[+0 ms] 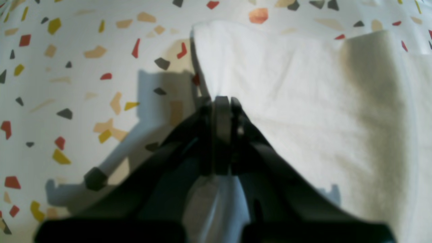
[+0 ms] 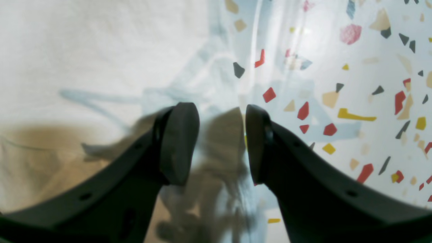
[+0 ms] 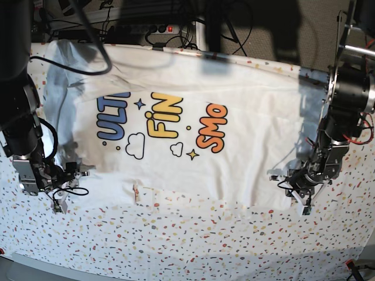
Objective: Fold the T-shirt properly
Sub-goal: 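Lift the side edges and fold them inward toward the shirt's center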
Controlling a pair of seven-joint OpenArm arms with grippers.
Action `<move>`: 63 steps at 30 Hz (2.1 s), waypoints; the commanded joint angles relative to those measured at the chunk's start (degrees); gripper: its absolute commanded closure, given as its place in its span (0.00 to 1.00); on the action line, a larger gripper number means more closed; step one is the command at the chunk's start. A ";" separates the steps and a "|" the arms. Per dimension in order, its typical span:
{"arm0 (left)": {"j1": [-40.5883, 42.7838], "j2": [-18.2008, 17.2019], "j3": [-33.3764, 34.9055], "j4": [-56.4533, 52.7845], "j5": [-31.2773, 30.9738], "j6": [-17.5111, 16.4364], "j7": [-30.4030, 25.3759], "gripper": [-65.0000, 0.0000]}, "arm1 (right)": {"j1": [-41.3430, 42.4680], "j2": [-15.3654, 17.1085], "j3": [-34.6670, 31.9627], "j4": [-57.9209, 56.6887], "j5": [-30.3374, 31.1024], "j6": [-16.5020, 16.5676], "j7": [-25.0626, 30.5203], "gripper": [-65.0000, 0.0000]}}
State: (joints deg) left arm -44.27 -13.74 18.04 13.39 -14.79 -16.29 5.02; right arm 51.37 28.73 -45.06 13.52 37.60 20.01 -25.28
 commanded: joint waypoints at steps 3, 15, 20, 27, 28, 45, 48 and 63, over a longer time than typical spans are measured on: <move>-1.42 -0.44 -0.09 0.42 0.37 0.24 1.38 1.00 | 1.99 1.88 0.11 0.07 -1.53 -0.94 1.05 0.59; -1.42 -0.44 -0.09 0.42 0.39 0.24 1.36 1.00 | 2.08 2.67 4.31 0.07 -1.90 -0.90 1.70 0.59; -1.42 -0.42 -0.09 0.42 0.39 0.26 1.33 1.00 | 1.81 2.71 9.22 0.07 -6.47 -0.83 1.51 0.59; -1.42 -0.42 -0.09 0.42 0.39 0.24 1.36 1.00 | 0.79 2.36 13.31 -0.04 -6.99 2.54 0.42 0.59; -1.42 -0.42 -0.09 0.42 0.39 0.24 1.36 1.00 | 0.11 2.25 13.35 -0.04 -6.99 2.54 0.46 0.59; -1.42 -0.44 -0.09 0.42 0.13 0.28 1.20 1.00 | -2.14 1.27 13.35 -0.04 -7.43 2.43 2.67 1.00; -1.46 -0.44 -0.09 0.42 -1.25 0.83 -0.07 1.00 | -1.20 1.25 13.35 -0.04 -7.43 2.16 4.50 1.00; -4.00 -1.22 -0.11 0.52 -5.01 7.96 -1.44 1.00 | 6.51 1.29 13.33 1.53 -7.76 9.68 1.46 1.00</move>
State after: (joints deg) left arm -46.54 -14.13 18.04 13.28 -19.40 -8.75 4.62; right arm 55.31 29.23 -31.88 14.39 29.85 29.65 -24.62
